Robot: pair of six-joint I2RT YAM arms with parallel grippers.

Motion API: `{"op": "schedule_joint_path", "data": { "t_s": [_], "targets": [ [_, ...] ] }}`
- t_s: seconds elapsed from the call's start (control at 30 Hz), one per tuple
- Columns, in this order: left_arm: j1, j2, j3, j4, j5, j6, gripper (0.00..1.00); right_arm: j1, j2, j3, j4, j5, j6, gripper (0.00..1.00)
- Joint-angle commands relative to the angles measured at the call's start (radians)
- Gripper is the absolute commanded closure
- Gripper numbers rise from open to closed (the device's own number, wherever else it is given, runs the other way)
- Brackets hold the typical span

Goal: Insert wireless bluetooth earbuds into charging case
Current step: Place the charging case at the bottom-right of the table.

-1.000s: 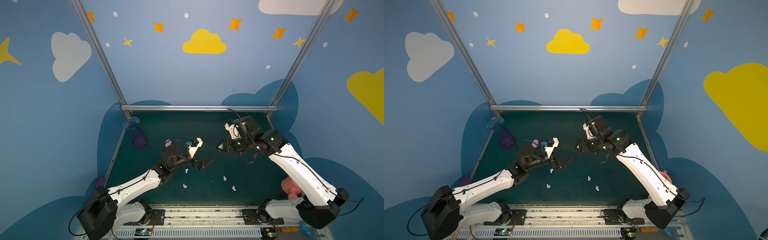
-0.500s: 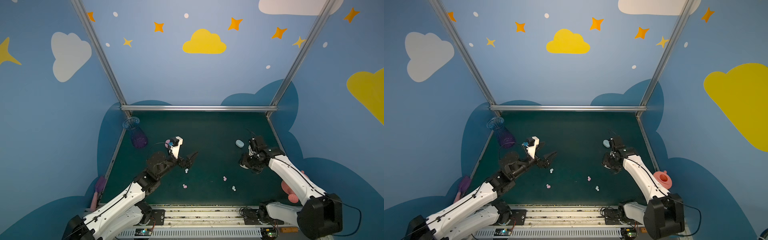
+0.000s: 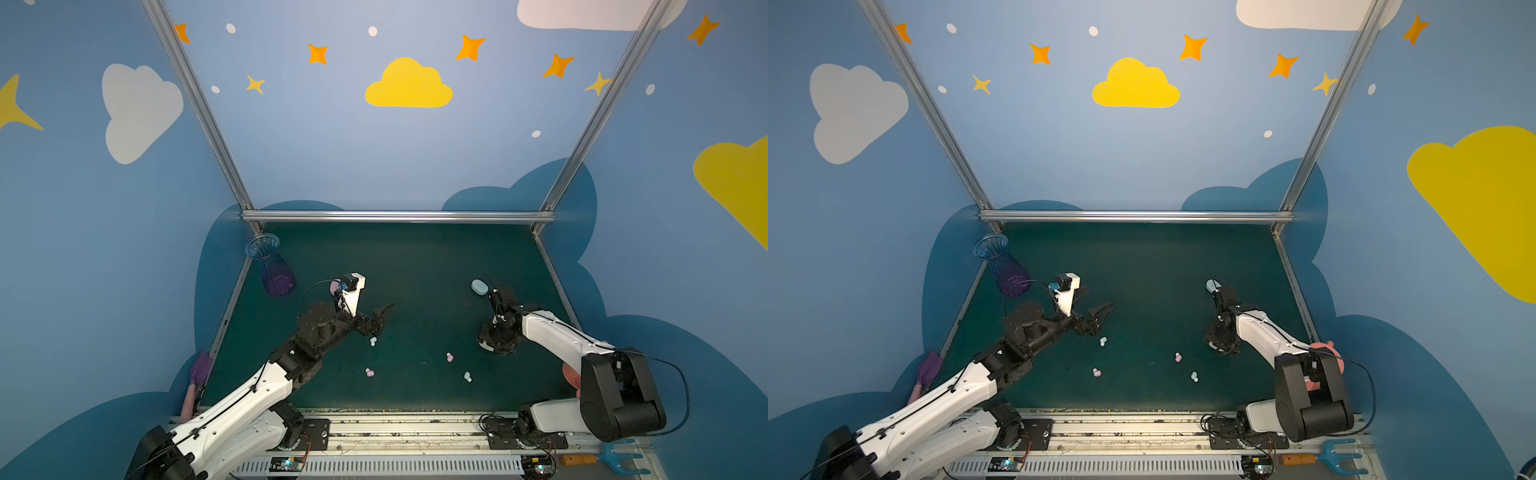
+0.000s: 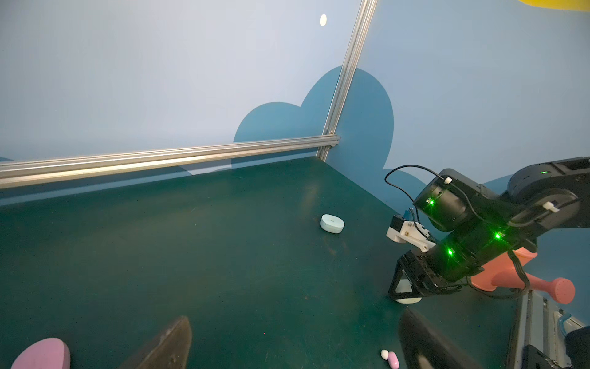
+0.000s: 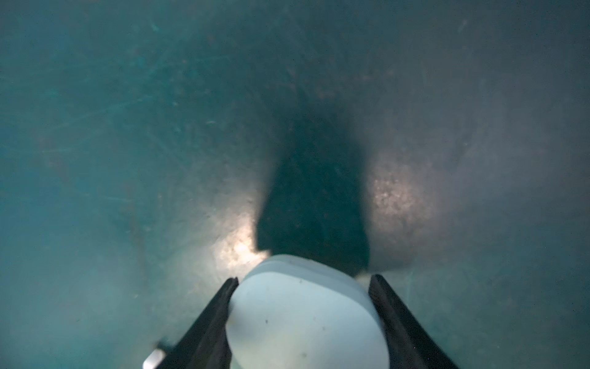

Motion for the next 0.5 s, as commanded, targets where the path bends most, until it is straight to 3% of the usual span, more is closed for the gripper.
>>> {"op": "schedule_joint_path", "data": {
  "t_s": [0.0, 0.3, 0.47],
  "targets": [
    [0.009, 0.003, 0.001, 0.001, -0.001, -0.013, 0.0, -0.002, 0.009, -0.012, 0.01, 0.015, 0.025, 0.46],
    [0.017, 0.008, 0.012, -0.01, 0.005, -0.021, 0.0, -0.003, -0.028, 0.014, -0.088, 0.024, 0.035, 0.22],
    [0.023, 0.014, 0.031, -0.039, 0.001, -0.023, 0.0, -0.004, -0.074, 0.086, -0.179, 0.028, 0.04, 0.2]
  ]
}}
